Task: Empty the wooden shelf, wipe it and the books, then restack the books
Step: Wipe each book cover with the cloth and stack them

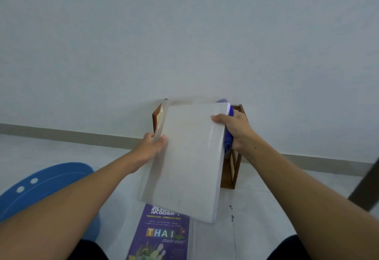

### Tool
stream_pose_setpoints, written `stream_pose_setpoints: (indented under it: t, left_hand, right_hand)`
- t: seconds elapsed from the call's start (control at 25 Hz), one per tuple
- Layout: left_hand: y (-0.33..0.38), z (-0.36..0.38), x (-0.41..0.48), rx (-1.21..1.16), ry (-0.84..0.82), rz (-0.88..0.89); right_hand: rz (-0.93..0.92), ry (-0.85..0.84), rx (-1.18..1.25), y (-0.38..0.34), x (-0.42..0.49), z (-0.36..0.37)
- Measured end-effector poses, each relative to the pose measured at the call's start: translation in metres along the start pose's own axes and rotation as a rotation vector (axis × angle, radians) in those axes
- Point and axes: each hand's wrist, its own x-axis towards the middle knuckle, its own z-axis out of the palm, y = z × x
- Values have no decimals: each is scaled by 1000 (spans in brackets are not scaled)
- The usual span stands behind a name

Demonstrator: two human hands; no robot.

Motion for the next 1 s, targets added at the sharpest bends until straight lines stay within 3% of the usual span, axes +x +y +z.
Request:
stream_pose_setpoints:
  t: [0.2,0.36,0.56,0.72,0.84,1.0]
  left_hand:
    - [-6,-5,8,-373,-166,-125]
    - [8,2,3,-654,-295,-199]
    - [19,0,-6,-604,-337,-204]
    - [26,5,-13,-636,-411,-125]
    - [39,13,-16,-702,-325,-31]
    - [49,11,-18,-762,-274,93]
  right_hand:
    - [10,-54,151,-9,-4,6]
    - [48,6,274,-7,0,-1]
    - [99,161,215,5,8,-26]
    - [120,193,184,11,10,-44]
    - [117,222,151,15,13,-48]
    - [-119,419,88,16,15,-44]
